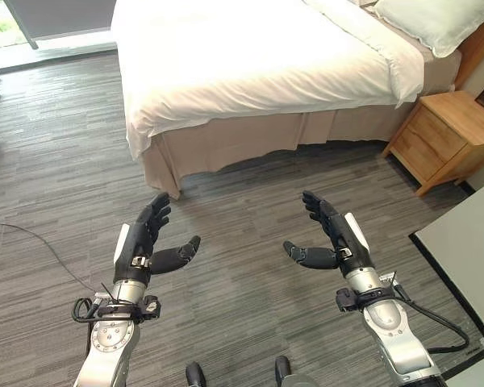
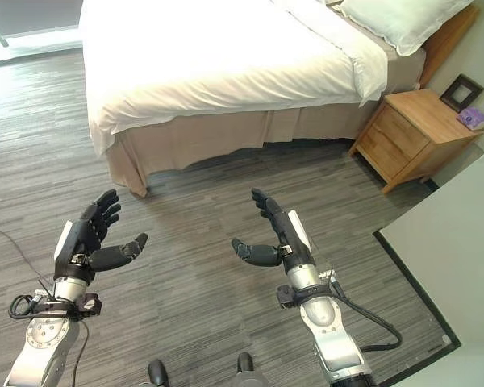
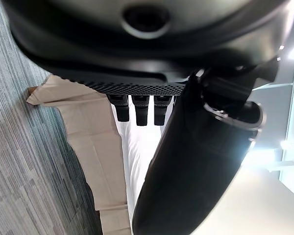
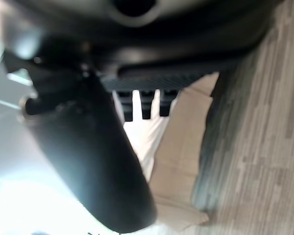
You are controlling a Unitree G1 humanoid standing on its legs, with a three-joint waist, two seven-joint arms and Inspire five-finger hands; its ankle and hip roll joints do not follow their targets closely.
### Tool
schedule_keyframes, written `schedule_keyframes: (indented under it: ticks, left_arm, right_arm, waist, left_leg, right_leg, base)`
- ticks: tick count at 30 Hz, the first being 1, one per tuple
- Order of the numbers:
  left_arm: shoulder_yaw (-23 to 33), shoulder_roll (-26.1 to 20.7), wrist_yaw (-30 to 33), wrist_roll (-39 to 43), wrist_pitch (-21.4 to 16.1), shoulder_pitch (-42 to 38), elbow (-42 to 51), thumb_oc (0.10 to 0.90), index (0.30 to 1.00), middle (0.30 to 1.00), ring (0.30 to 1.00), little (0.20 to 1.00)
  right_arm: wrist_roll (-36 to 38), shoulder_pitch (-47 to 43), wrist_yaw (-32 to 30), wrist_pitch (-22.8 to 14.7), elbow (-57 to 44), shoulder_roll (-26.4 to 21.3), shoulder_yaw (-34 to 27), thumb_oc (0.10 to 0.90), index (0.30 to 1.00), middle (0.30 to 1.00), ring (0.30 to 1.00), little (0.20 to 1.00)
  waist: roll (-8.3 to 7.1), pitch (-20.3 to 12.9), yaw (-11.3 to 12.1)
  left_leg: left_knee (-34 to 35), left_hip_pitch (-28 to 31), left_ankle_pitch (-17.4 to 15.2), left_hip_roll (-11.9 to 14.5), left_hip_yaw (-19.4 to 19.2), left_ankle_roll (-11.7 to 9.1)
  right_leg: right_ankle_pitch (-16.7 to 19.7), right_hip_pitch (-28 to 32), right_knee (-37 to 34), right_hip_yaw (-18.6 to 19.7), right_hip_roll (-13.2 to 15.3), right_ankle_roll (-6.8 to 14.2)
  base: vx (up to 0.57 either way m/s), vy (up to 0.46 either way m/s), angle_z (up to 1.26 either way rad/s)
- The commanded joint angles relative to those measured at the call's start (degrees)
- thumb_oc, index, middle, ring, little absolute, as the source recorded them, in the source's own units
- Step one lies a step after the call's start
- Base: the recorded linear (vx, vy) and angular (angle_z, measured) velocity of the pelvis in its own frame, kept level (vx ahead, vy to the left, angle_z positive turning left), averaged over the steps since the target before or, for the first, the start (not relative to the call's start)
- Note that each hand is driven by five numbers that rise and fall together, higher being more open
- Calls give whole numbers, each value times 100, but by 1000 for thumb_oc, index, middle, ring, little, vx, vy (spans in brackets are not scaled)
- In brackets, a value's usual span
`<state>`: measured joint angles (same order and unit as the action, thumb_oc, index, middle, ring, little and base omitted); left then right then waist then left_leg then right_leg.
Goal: Pick up bed clothes into laundry basket.
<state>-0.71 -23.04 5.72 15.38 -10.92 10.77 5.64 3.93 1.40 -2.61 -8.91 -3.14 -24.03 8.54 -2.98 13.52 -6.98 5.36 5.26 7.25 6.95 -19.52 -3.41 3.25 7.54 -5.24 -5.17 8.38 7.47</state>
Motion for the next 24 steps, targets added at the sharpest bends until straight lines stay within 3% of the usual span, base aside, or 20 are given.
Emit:
schedule_keyframes:
  ticks: [1, 24]
  left_arm:
    - [392, -274, 75, -161, -466, -407, 425, 800, 900, 900, 900, 900]
    - [457, -236, 0, -282, -375, -113, 263, 800, 900, 900, 900, 900]
  right_arm:
    - [295, -416, -56, -558, -761, 138, -223, 800, 900, 900, 900, 900]
    - [464, -116, 48, -520, -723, 267, -261, 800, 900, 900, 900, 900]
  waist:
    - [-128, -421, 3]
    - [-112, -395, -27]
  left_leg:
    - [-36, 520, -876, 257, -506, -122]
    - [-36, 579, -862, 327, -520, -146]
  right_leg:
    - [-322, -67, 24, -407, 356, 100]
    - [-316, -92, 24, -381, 283, 53]
  base:
    - [0, 0, 0]
    - [0, 0, 0]
